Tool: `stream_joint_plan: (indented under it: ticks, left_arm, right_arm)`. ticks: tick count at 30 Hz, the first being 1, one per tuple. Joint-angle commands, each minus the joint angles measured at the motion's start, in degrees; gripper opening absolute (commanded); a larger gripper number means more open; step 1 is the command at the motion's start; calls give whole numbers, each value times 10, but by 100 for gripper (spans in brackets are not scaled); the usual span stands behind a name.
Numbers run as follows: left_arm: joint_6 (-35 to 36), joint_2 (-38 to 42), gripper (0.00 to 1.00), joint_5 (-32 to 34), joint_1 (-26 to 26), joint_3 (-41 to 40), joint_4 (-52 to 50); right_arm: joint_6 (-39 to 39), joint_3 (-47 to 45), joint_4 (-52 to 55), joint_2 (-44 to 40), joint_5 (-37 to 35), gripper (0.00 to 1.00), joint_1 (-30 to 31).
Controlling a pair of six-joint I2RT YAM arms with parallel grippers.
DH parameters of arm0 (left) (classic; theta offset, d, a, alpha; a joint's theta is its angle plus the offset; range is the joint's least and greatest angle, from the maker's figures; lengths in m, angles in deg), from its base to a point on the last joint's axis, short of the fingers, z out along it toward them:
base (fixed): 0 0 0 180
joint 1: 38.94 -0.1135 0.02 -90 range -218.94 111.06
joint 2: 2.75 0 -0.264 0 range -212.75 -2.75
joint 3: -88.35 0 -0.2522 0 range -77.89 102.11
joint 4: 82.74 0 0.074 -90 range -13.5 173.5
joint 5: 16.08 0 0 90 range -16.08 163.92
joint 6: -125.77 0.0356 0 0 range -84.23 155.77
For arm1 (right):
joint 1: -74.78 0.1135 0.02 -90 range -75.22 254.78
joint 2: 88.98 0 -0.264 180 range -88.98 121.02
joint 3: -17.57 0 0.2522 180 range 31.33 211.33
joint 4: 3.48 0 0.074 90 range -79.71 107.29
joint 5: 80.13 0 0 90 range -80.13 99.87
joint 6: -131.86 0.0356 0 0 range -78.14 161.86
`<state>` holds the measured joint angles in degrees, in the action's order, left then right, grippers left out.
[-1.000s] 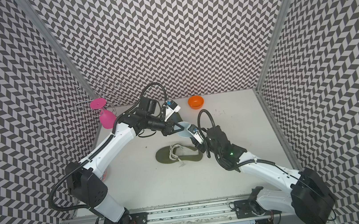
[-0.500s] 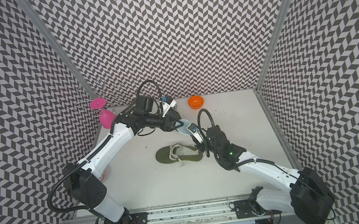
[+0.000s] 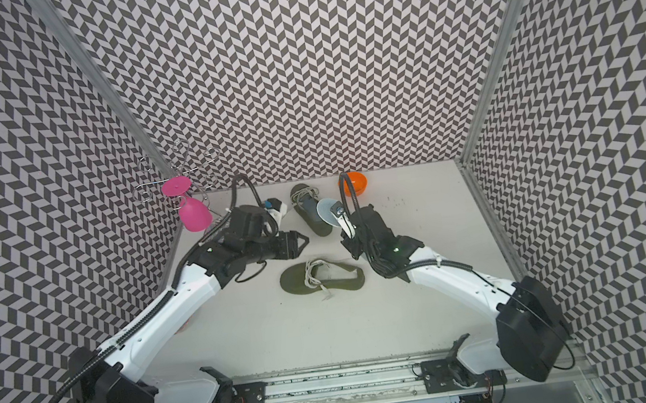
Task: Insert the insole into the shoe
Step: Pick up the insole from the center of the board, then insert the insole into the shoe.
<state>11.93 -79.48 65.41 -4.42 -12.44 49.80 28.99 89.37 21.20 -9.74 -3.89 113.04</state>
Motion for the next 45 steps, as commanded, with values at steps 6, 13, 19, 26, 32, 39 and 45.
stream_joint_plan:
  ticks: [6,13,19,26,32,39,45]
  left_arm:
    - [-49,-65,70,168,94,16,-25]
    - [-48,-141,72,215,140,48,-59]
    - [-49,-185,73,289,154,70,-103]
    - [-42,-210,72,298,147,75,-102]
    - [-22,-225,53,275,136,74,-99]
    - [17,-150,12,118,60,25,-6]
    - [114,-127,4,52,43,10,47]
  right_arm:
    - [73,34,67,27,-30,34,-7]
    - [75,16,61,17,-30,34,-8]
    - [74,13,67,15,-30,34,-8]
    - [73,10,66,13,-20,33,-8]
    - [78,13,83,14,-7,33,-8]
    - [131,13,161,7,38,33,-6]
    - [142,-6,216,-12,100,33,19]
